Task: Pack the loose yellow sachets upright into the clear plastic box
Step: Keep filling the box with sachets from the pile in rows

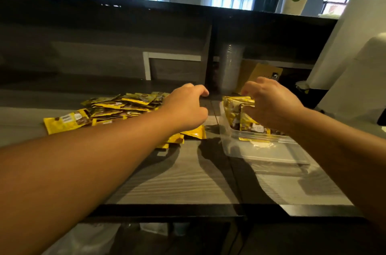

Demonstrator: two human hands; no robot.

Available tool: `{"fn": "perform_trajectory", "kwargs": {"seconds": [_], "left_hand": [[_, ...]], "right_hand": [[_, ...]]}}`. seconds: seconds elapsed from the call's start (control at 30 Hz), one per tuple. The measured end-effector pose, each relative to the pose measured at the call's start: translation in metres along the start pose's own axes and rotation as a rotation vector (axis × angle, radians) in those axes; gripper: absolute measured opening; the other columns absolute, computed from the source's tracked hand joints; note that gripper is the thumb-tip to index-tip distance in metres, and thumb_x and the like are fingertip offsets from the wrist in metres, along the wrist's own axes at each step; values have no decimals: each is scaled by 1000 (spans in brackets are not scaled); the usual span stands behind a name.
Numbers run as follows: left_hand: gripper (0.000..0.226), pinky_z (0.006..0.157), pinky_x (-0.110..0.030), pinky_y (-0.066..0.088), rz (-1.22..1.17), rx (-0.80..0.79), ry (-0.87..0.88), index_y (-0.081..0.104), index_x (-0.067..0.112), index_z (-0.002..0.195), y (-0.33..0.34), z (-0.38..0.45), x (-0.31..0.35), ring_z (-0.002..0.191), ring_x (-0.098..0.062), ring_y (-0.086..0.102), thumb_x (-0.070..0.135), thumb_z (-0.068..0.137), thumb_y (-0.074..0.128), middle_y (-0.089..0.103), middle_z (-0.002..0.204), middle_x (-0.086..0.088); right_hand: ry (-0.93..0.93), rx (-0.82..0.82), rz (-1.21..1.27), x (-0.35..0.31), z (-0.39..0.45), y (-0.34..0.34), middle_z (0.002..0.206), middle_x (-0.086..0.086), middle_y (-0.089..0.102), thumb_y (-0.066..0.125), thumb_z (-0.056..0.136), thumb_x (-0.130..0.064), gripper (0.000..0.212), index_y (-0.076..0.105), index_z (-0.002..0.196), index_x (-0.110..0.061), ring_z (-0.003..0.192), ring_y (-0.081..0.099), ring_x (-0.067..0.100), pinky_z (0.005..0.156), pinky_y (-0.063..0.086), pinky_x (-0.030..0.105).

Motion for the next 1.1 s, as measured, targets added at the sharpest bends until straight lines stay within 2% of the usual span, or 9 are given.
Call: {"fn": "perform_trajectory", "kwargs": {"seconds": [0.27,0.37,0.47,0.67,0.8,0.9,0.97,1.03,1.1], "left_hand": [[53,106,-45,39,351,-1,-148,46,33,141,-40,-75,-90,131,-21,45,45,90,57,49,143,4],[52,107,-43,38,382,-54,-154,48,33,140,-46,-97,-114,131,-19,45,51,91,53,51,142,7],[51,105,-41,43,318,-109,-108,49,33,141,-47,-115,-123,129,-15,47,49,93,53,52,141,9],[55,109,-31,38,254,-20,-4,48,29,143,-49,-135,-134,136,-15,40,23,91,66,41,152,6],[52,102,-22,37,48,180,-49,59,21,135,-56,-150,-154,127,-12,46,25,85,75,48,142,5],[26,87,-10,43,-144,490,-66,71,16,117,-78,-163,-160,101,-1,55,22,92,67,61,114,9],[15,74,-6,46,-317,652,-108,71,24,106,-91,-173,-163,89,2,61,24,97,59,63,97,16],[10,62,-12,53,-576,701,-257,61,37,99,-94,-177,-174,79,-6,68,32,99,52,64,92,18],[8,52,-26,58,-789,683,-396,55,42,98,-91,-177,-185,70,-14,72,40,99,47,66,94,11]], "right_hand": [[-194,10,118,-126,15,-6,117,1,51,62,91,-29,30,57,120,-25,103,53,21,81,51,34],[-225,-70,169,-166,14,10,121,0,52,58,92,-31,31,57,123,-27,112,51,22,86,49,34],[-182,-206,201,-195,10,34,134,-2,51,57,94,-32,40,51,133,-32,123,45,21,98,45,37],[-296,-345,351,-238,-6,63,145,-6,45,50,94,-30,46,48,139,-30,136,33,17,111,29,37],[-312,-200,352,-246,-17,69,152,-6,38,39,96,-47,50,46,142,-30,142,24,12,114,16,31],[-295,-189,305,-244,-21,76,155,-11,30,43,87,-69,68,39,145,-35,145,14,11,118,6,37],[-294,-222,274,-243,-21,78,156,-13,26,48,79,-75,80,34,147,-36,146,9,11,119,2,38],[-280,-204,267,-243,-21,77,153,-13,29,55,80,-70,78,35,147,-35,144,16,12,117,11,35],[-248,-159,315,-242,-22,72,147,-13,37,64,85,-51,64,41,144,-35,137,29,13,110,26,29]]}}
Point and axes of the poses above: each hand's wrist, its own z-axis towards the middle knuckle, its own y-axis out of the palm, x = y × z, the point moved 7 cm from there along z, towards the middle knuckle
